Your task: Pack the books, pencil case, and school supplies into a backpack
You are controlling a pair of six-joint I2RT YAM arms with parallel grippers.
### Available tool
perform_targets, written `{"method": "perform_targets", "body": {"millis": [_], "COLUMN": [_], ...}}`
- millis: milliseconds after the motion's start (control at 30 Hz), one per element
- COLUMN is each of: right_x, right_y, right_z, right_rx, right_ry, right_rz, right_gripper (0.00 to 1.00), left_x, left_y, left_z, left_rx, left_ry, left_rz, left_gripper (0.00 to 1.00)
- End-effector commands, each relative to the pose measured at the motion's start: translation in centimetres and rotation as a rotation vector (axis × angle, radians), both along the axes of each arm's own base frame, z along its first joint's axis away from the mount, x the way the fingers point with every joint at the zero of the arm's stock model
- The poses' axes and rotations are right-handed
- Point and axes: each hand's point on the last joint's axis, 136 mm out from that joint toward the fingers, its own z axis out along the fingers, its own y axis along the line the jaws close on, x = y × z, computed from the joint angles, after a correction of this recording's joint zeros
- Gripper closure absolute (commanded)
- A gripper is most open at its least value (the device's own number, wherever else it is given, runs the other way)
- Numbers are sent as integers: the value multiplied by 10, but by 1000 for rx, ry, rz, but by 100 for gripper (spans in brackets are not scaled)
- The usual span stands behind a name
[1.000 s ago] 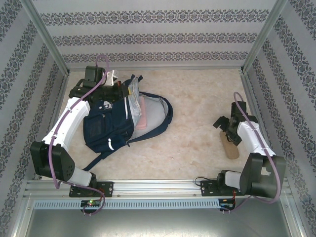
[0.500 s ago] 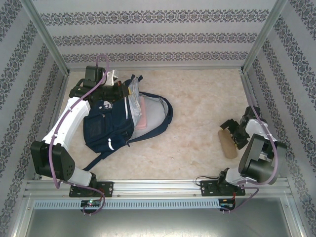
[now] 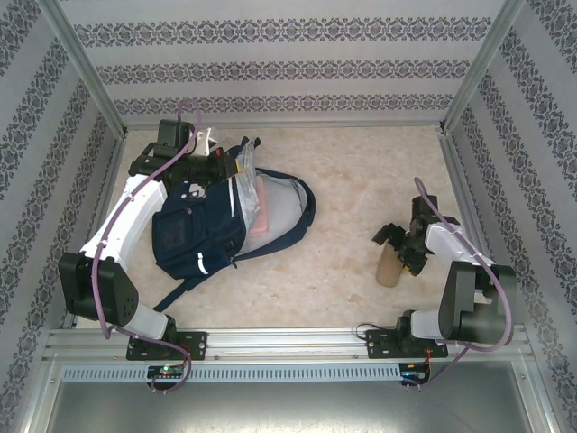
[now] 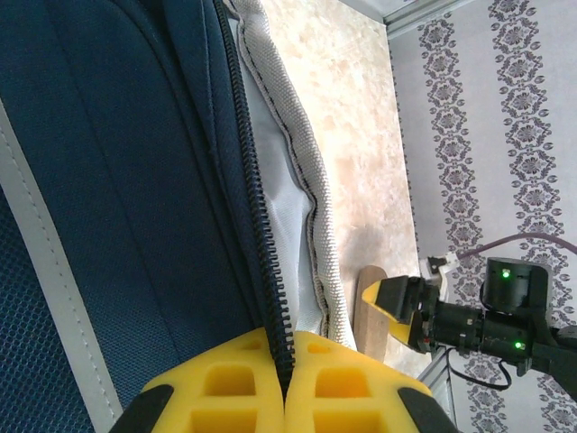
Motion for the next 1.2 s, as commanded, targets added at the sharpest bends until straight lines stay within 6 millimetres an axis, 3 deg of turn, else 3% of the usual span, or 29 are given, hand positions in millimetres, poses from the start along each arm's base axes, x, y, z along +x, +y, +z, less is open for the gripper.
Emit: {"method": "perform_targets", "body": {"millis": [0,133,300,467,633,767,833,1000,1167], "right_x": [-11,-12,-2,11,52,92,107,140,155], "right_y": [-4,-3,3,21,78,148,179,250,298], "right_z": [-7,-6,11,25,69,108,118,127,105], "right_rx": [-64,-131,-199,-187,-125,-43,-11,85,123], "right_ry": [70,92,27,-17,-184,-331,-362,-398,-339], "right_rz": [0,63,126,168,290,458,527,636,712], "right_gripper": [2,12,40,42,41,41,41,40,39], "left_x": [7,7,6,6,5,4,2,-3,-7], "left_y": [6,6,7,7,7,7,7,8,9], "left_z": [8,9,8,11,15,21,22,23,28], "left_rx": [32,30,34,31,27,21,22,25,23], "left_ry": [-41,-38,-37,-43,-52,-66,-68,-66,-73], "left_rz": [8,7,8,11,14,12,14,15,19], "left_gripper": [100,100,100,100,100,100,100,100,100]}}
